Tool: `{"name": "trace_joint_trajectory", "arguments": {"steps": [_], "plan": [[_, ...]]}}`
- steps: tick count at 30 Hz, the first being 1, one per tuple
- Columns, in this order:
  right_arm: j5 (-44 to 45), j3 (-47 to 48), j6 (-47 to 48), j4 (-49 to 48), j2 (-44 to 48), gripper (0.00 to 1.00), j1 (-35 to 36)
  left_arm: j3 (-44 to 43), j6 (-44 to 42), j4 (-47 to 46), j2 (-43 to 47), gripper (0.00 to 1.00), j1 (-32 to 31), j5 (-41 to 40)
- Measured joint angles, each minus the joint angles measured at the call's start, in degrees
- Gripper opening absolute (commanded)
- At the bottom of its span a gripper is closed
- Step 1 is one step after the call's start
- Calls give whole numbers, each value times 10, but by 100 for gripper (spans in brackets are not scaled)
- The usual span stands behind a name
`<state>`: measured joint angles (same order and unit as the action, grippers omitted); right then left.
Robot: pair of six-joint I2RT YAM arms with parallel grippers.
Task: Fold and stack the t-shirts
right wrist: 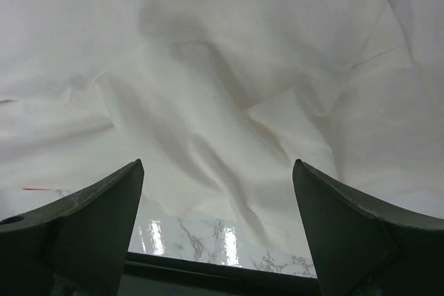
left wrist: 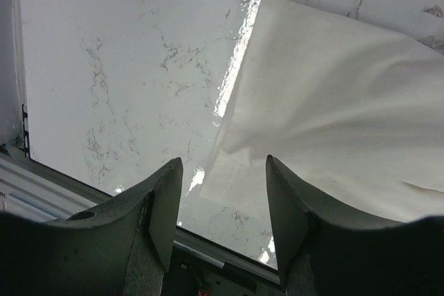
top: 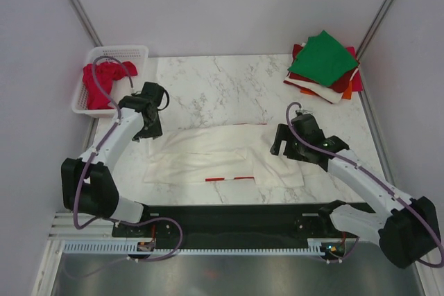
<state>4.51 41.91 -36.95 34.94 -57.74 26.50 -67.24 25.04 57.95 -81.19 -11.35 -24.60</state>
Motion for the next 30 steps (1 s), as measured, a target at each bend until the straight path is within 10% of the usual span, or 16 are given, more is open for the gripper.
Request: {"name": "trace_joint_trajectory", "arguments": {"steps": [14,24,30], "plan": [[16,116,-5,-119,-362,96,-3,-14,47,-16,-224,54,-84,-3],[2,629,9,-82,-734,97,-29,84,112,-22,-183,53,-213,21],[-135,1004,37,-131,-970,98,-36,85,224,-54,-149,57,-427,172]]}}
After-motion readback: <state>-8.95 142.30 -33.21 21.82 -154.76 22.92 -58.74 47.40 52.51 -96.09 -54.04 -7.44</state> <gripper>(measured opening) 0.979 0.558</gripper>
